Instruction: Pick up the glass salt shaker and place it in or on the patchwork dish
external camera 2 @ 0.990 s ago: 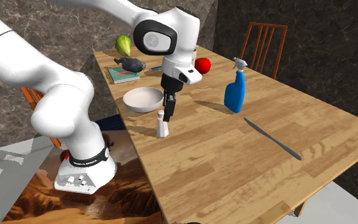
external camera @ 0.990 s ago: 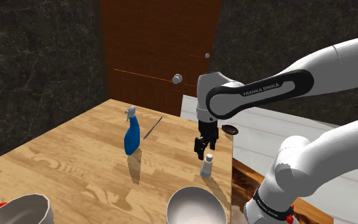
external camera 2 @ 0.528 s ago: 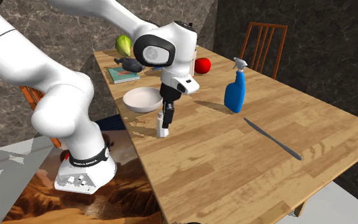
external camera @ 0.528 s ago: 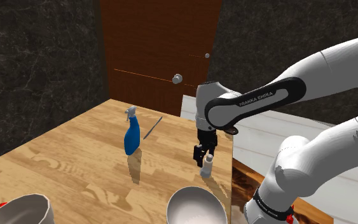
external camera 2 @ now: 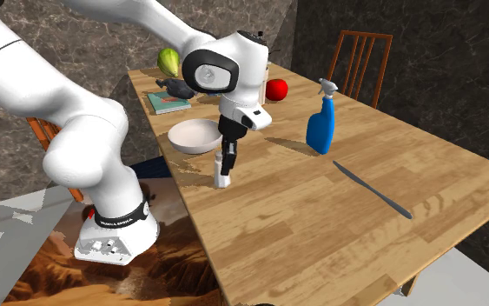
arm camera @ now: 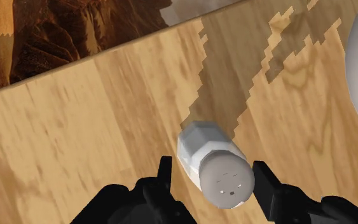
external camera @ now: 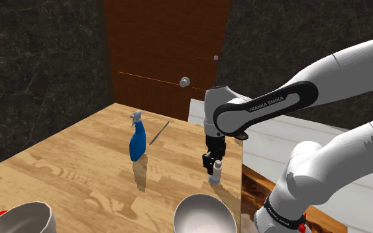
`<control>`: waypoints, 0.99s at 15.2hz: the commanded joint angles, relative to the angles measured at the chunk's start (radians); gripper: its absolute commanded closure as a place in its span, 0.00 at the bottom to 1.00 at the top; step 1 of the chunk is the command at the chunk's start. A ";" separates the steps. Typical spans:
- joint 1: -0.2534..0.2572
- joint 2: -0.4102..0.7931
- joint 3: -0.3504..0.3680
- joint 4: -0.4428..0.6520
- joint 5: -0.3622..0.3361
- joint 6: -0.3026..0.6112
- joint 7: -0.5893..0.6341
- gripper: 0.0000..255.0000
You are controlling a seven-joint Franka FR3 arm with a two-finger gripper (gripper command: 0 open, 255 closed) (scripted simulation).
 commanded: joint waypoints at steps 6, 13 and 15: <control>0.000 0.000 0.000 0.000 0.000 0.000 0.000 1.00; -0.001 -0.041 -0.006 0.031 -0.006 -0.071 0.004 1.00; -0.002 -0.058 -0.009 0.048 -0.009 -0.106 0.006 1.00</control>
